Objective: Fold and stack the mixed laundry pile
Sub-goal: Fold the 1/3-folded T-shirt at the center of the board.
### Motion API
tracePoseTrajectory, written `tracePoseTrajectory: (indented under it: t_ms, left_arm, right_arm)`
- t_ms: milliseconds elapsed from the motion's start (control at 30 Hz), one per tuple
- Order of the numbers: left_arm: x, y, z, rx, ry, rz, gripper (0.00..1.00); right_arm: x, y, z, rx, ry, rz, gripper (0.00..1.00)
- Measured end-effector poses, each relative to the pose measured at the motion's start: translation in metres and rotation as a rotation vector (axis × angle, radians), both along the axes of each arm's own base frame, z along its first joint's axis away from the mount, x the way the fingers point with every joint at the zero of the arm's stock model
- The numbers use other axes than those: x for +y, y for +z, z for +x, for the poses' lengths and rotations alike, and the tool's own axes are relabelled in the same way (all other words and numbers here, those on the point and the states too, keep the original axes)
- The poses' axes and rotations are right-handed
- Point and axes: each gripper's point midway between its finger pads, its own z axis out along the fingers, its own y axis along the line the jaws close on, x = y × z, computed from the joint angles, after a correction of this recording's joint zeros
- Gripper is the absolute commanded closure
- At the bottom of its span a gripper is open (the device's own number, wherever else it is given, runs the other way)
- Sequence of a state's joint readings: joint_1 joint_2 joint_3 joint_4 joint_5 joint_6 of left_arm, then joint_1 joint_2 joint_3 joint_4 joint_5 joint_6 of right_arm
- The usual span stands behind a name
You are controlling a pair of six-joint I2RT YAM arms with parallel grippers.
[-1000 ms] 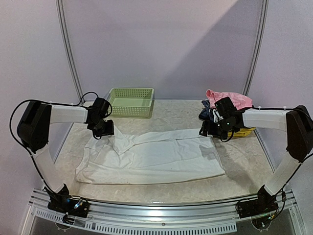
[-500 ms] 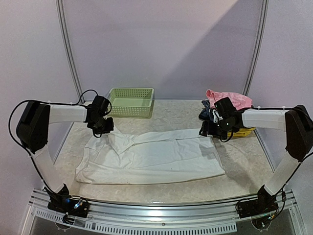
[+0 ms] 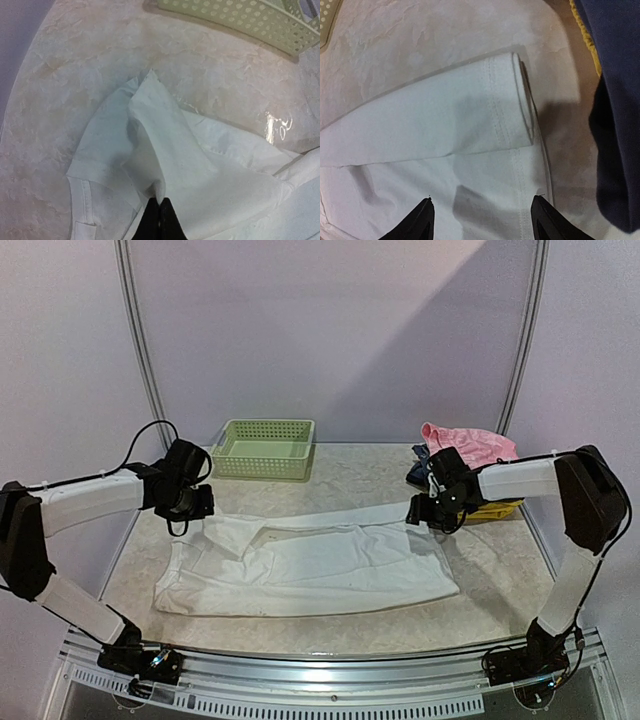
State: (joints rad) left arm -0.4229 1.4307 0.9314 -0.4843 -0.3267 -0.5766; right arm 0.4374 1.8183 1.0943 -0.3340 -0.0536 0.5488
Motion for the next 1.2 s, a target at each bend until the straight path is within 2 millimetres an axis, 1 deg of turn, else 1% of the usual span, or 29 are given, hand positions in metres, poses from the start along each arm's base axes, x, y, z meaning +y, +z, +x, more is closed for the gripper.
tracePoseTrajectory:
  t_ms: [100, 167, 367, 467, 567, 633, 733, 900, 1033, 1133, 1200]
  left_arm:
    - [0.003, -0.017, -0.013, 0.045, 0.005, 0.016, 1.00]
    - [0.003, -0.024, -0.018, 0.064, 0.004, 0.022, 1.00]
    - [0.002, -0.035, -0.019, 0.087, 0.006, 0.029, 1.00]
    - [0.001, -0.041, -0.019, 0.105, 0.005, 0.037, 1.00]
    - [0.000, -0.044, -0.020, 0.111, 0.002, 0.040, 1.00]
    - [-0.001, -0.044, -0.019, 0.109, 0.001, 0.039, 1.00]
    - [-0.001, -0.044, -0.018, 0.105, 0.000, 0.038, 1.00]
    - [-0.001, -0.048, -0.018, 0.113, 0.001, 0.045, 1.00]
    - [-0.001, -0.054, -0.018, 0.127, 0.001, 0.054, 1.00]
    - [0.000, -0.055, -0.018, 0.130, 0.003, 0.060, 1.00]
    - [0.000, -0.054, -0.017, 0.128, 0.005, 0.063, 1.00]
  right_arm:
    - [-0.001, -0.006, 0.008, -0.002, -0.012, -0.023, 0.35]
    - [-0.002, -0.009, 0.013, -0.007, -0.020, -0.041, 0.37]
    - [-0.004, -0.006, 0.033, -0.047, -0.039, -0.089, 0.42]
    - [-0.005, -0.006, 0.041, -0.061, -0.041, -0.110, 0.44]
    - [-0.006, -0.008, 0.046, -0.065, -0.041, -0.130, 0.48]
    - [-0.006, -0.009, 0.050, -0.067, -0.041, -0.140, 0.53]
    - [-0.006, -0.013, 0.054, -0.068, -0.037, -0.154, 0.66]
    - [-0.008, -0.015, 0.054, -0.067, -0.031, -0.170, 0.83]
    - [-0.007, -0.011, 0.057, -0.076, -0.030, -0.171, 0.88]
    - [-0.006, -0.008, 0.057, -0.077, -0.032, -0.182, 1.00]
    - [-0.005, -0.007, 0.057, -0.080, -0.024, -0.190, 1.00]
